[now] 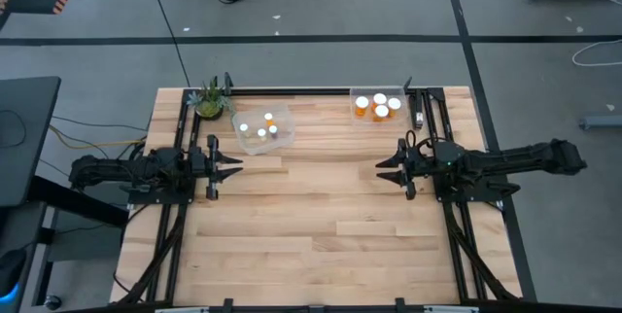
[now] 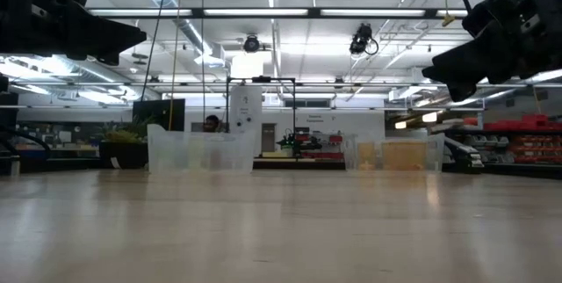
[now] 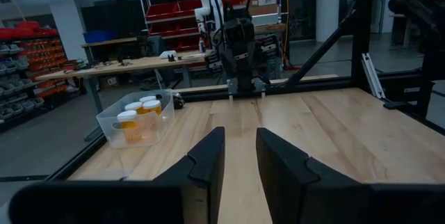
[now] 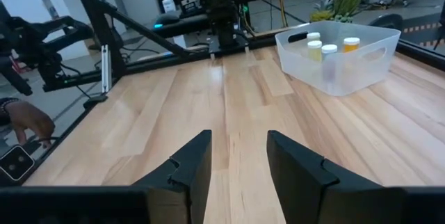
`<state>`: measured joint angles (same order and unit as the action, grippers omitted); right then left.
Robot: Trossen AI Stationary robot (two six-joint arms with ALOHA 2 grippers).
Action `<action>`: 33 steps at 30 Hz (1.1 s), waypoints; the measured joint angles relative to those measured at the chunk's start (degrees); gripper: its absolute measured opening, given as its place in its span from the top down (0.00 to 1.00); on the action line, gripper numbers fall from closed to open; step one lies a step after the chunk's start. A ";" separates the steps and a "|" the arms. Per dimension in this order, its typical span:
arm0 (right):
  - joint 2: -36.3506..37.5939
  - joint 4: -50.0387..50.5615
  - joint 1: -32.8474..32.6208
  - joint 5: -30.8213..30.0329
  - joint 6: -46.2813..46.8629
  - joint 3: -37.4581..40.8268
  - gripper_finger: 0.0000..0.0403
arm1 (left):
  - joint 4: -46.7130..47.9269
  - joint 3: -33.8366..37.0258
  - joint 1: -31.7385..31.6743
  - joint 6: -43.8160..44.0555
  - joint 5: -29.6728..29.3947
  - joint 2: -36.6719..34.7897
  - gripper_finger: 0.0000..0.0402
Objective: Pick and place medicine bottles into bin by pill shape (circle, oval)
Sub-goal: Return to Home Position
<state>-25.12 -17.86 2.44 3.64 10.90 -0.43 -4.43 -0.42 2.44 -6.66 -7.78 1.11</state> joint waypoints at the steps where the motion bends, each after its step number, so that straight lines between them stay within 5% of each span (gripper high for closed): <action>1: 0.12 0.07 0.00 0.00 0.02 0.00 0.64 | 0.00 0.01 0.02 0.00 -0.01 0.01 0.77; 6: 4.24 2.65 0.00 0.00 0.00 -0.02 0.64 | -0.02 0.02 0.02 0.00 0.01 -0.01 0.78; 12: 15.06 17.16 0.04 -0.20 0.00 -0.06 0.64 | -0.02 0.01 0.00 -0.02 -0.02 0.01 0.78; 19: 25.23 17.07 0.11 -1.05 0.02 -0.11 0.64 | 0.00 0.00 0.00 0.00 0.01 0.02 0.77; 33: 24.65 15.27 0.11 -0.85 0.00 -0.02 0.64 | -0.02 -0.01 0.02 0.00 -0.01 -0.01 0.77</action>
<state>-0.47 -2.59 2.55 2.79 10.90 -0.45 -4.44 -0.43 2.46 -6.66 -7.79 1.10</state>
